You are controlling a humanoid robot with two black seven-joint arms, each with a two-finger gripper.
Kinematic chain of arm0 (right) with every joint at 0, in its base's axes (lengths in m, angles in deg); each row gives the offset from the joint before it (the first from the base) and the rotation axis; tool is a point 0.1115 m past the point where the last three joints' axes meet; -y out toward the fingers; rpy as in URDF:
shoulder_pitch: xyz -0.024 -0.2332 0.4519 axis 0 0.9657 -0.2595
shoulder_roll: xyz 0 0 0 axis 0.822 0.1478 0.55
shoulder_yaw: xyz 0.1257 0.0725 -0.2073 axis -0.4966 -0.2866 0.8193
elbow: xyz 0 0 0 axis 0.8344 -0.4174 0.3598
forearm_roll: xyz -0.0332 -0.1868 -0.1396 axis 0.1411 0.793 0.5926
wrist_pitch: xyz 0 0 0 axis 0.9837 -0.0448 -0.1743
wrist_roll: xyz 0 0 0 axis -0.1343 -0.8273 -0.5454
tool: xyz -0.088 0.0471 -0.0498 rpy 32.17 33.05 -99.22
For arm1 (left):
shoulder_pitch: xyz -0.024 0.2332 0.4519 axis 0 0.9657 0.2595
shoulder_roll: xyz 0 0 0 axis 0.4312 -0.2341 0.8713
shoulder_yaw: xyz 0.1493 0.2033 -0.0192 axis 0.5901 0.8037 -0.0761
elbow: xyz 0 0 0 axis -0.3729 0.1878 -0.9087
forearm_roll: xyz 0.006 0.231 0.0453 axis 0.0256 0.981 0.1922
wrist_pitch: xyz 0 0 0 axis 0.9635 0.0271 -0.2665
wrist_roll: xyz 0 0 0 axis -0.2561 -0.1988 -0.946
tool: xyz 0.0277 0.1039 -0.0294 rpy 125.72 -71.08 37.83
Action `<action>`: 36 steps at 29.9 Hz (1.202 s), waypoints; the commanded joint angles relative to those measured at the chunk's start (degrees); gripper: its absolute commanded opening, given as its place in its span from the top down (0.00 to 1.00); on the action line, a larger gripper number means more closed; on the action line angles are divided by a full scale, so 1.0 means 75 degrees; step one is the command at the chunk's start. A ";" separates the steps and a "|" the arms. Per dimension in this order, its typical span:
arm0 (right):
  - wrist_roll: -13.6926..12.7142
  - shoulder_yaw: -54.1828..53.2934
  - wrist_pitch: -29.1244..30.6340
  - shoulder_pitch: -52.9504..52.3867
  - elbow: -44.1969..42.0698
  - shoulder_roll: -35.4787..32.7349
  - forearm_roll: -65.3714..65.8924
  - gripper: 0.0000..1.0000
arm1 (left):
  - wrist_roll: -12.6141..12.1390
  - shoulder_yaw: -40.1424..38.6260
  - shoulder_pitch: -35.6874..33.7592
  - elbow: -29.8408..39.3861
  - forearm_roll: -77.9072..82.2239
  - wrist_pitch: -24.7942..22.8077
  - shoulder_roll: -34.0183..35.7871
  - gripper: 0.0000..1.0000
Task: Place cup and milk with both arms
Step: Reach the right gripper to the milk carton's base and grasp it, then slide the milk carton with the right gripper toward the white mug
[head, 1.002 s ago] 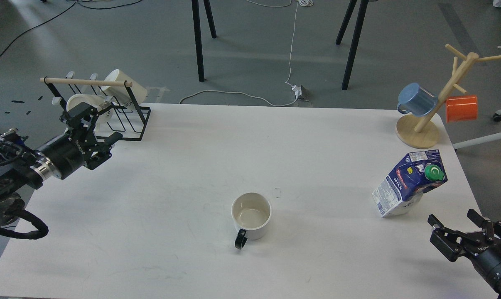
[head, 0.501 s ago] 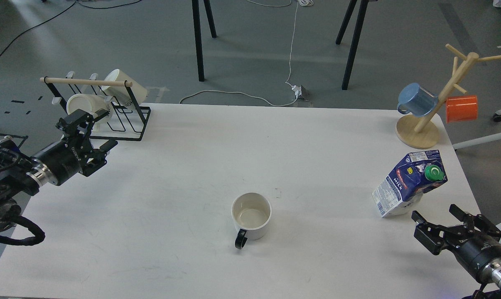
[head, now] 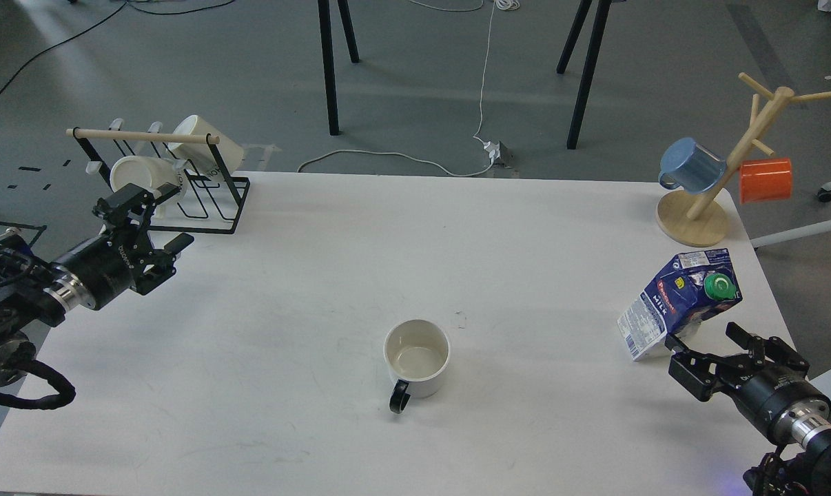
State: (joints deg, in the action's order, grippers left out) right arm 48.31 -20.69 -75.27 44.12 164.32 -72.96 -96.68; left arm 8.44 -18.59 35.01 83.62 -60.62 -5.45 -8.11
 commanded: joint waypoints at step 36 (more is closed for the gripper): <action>0.0372 -0.0010 -0.0449 -0.0481 -0.0011 0.0665 0.0093 0.18 | 0.0000 -0.0001 0.0106 -0.0293 -0.0001 0.0000 -0.0211 0.06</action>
State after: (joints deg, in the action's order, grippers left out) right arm 50.99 -20.75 -78.86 40.51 164.23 -67.98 -95.99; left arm 8.44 -18.65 35.81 81.52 -60.63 -5.45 -9.68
